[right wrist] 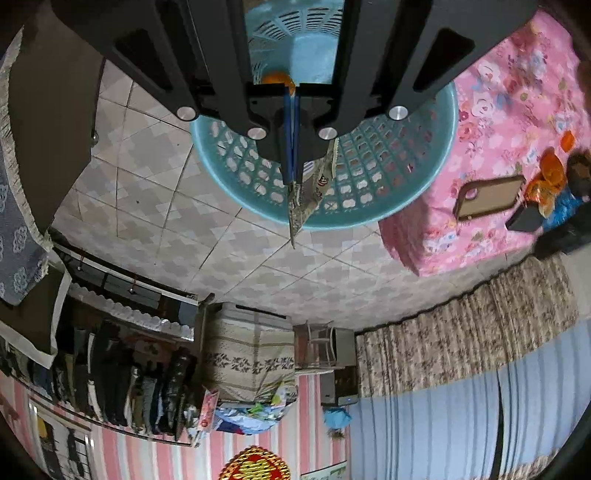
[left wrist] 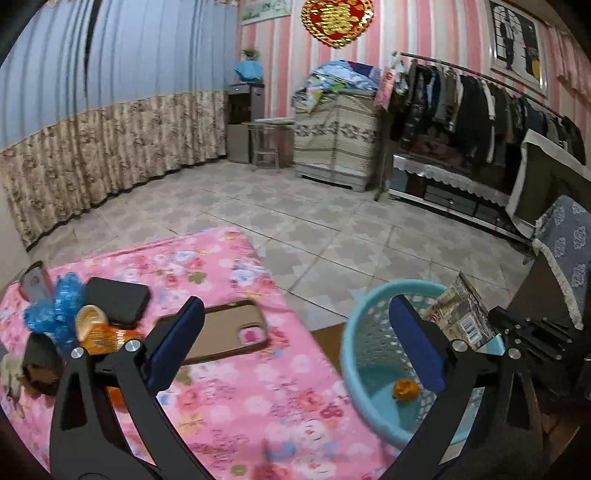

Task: Collect trash
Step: 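Open the left tool over the basket while the right tool releases the wrapper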

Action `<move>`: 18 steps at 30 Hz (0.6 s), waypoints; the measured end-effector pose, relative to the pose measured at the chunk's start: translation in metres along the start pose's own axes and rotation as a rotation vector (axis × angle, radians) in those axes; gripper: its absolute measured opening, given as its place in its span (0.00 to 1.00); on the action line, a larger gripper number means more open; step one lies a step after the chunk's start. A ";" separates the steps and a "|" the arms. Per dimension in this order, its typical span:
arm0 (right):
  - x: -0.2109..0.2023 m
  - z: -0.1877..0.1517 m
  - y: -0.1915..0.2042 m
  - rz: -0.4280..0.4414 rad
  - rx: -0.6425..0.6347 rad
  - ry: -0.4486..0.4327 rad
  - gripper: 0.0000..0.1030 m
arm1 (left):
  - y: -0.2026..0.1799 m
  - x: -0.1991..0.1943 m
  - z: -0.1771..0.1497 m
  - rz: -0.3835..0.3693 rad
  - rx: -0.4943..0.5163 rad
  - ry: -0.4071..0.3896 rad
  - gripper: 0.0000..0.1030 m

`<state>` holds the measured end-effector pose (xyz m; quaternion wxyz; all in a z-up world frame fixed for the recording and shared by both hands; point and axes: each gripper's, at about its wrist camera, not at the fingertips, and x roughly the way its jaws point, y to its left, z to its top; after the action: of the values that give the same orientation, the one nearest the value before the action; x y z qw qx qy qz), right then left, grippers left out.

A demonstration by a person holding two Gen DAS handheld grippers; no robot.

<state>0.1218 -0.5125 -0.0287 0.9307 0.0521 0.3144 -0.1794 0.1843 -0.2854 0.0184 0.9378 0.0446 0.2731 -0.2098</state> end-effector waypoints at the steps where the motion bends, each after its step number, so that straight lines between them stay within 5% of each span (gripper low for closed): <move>1: 0.003 0.000 0.001 -0.008 0.002 0.004 0.01 | 0.005 -0.003 0.000 0.010 0.000 -0.005 0.95; 9: 0.018 0.006 -0.003 -0.036 0.047 0.039 0.03 | 0.034 -0.020 0.004 0.063 -0.003 -0.036 0.95; 11: 0.020 0.006 -0.003 -0.045 0.054 0.044 0.20 | 0.042 -0.024 0.003 0.069 -0.015 -0.040 0.95; 12: 0.018 0.006 -0.003 -0.052 0.055 0.037 0.57 | 0.045 -0.026 0.003 0.074 -0.018 -0.041 0.95; 13: 0.014 0.005 -0.002 -0.067 0.056 0.010 0.82 | 0.046 -0.027 0.003 0.077 -0.019 -0.041 0.95; 18: 0.011 0.007 0.004 -0.077 0.034 0.005 0.82 | 0.057 -0.037 0.001 0.101 -0.023 -0.044 0.95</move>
<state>0.1352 -0.5140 -0.0295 0.9214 0.0561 0.3153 -0.2202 0.1804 -0.2200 0.0377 0.9534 0.0430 0.2520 -0.1600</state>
